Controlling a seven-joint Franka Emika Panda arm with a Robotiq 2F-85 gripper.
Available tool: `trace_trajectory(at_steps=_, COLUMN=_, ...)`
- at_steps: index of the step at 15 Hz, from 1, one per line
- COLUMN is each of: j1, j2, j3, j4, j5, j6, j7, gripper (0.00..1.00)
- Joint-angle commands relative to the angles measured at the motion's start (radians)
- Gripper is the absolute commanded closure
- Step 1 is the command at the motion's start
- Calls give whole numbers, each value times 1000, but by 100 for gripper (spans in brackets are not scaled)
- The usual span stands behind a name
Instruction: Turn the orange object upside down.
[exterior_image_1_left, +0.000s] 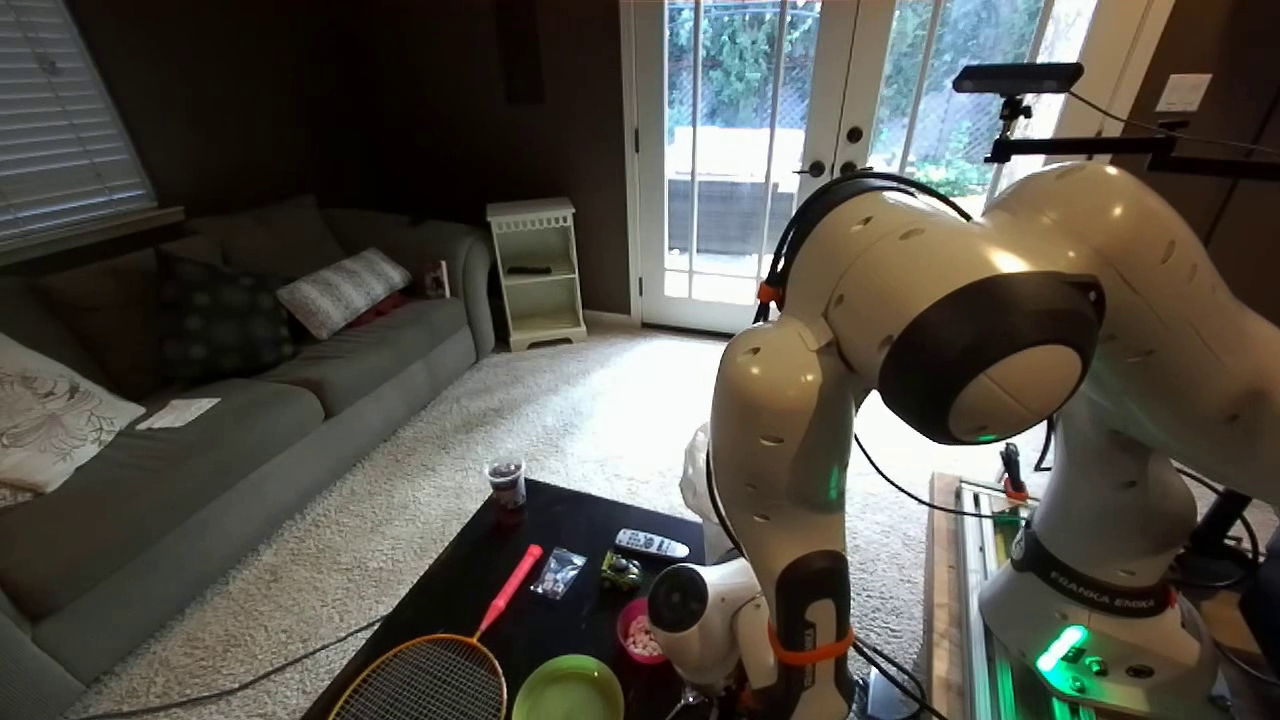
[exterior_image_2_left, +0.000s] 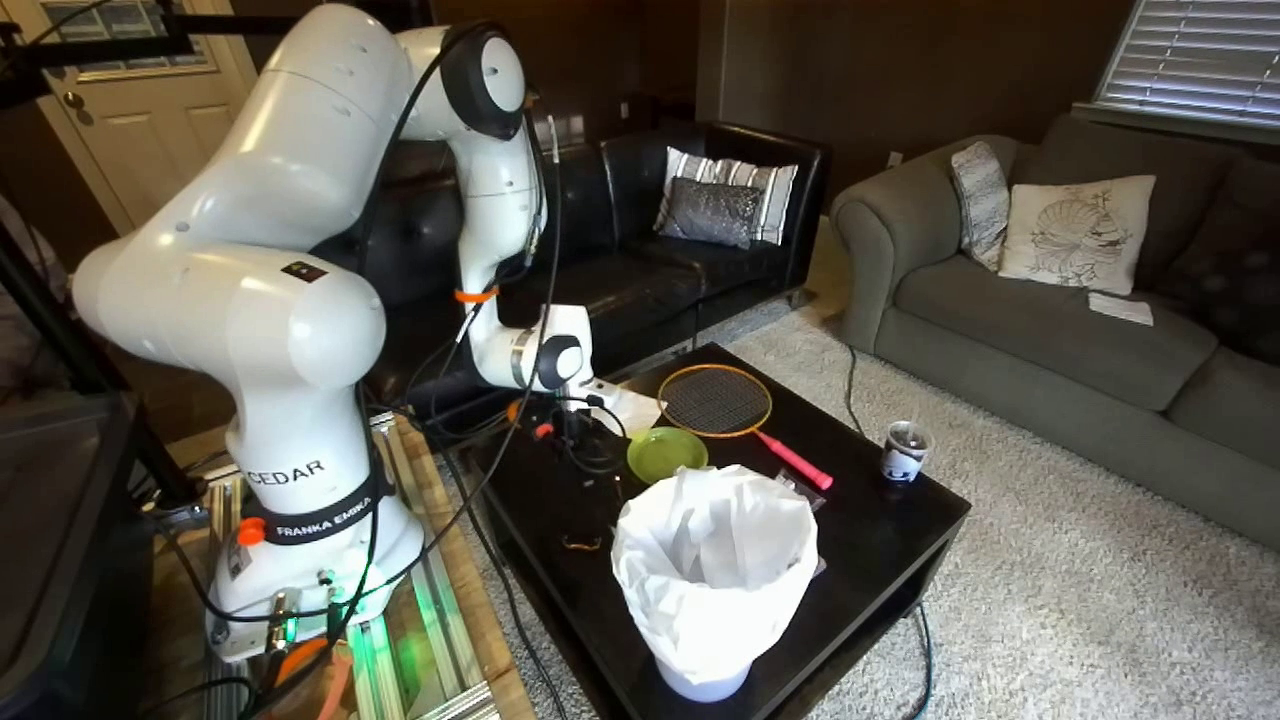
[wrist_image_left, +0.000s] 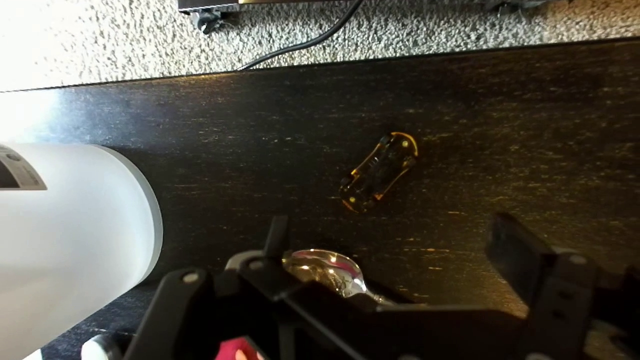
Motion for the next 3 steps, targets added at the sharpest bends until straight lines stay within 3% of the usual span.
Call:
trace_trajectory(at_steps=1, j1=15, j2=3, j3=-5, j4=2, j5=43, j6=-2, j7=-32, gripper=0)
trace_trajectory(at_steps=3, j1=15, j2=3, j3=-6, j4=2, j5=44, j6=-2, j7=-32, gripper=0)
